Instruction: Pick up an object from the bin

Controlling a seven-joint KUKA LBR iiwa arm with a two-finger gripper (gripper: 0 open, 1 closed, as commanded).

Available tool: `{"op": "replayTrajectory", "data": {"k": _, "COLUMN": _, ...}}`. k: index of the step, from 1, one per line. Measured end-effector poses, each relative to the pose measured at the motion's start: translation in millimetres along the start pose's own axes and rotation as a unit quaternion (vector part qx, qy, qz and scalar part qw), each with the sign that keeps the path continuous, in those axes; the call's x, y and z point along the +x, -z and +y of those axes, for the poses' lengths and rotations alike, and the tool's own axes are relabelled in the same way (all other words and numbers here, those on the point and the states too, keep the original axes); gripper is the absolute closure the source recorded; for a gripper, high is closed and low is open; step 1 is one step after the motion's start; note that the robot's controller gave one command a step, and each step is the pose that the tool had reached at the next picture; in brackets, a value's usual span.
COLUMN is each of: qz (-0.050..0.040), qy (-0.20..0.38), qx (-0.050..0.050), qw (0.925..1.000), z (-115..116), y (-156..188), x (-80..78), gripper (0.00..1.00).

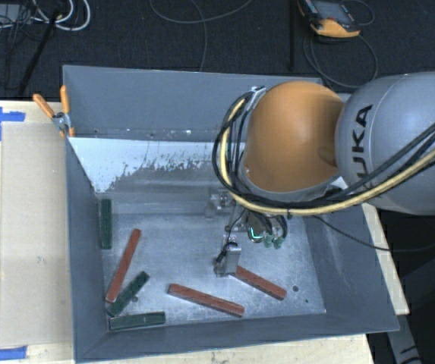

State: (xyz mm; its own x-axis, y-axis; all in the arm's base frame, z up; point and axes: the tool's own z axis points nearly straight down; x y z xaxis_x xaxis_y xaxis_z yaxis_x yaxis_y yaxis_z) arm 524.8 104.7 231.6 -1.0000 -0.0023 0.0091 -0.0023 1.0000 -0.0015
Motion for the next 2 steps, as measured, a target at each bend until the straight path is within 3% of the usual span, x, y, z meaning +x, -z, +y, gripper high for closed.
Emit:
{"op": "replayTrajectory", "data": {"k": 1, "qz": -0.0046, "qy": 0.168, "qx": 0.0, "qw": 0.9859, "z": 6.6, "y": -146.2, "x": 41.8, "gripper": 0.0}}
{"op": "replayTrajectory", "data": {"k": 2, "qz": -0.0043, "qy": 0.153, "qx": 0.001, "qw": 0.9882, "z": -23.2, "y": -163.6, "x": 16.0, "gripper": 0.0}}
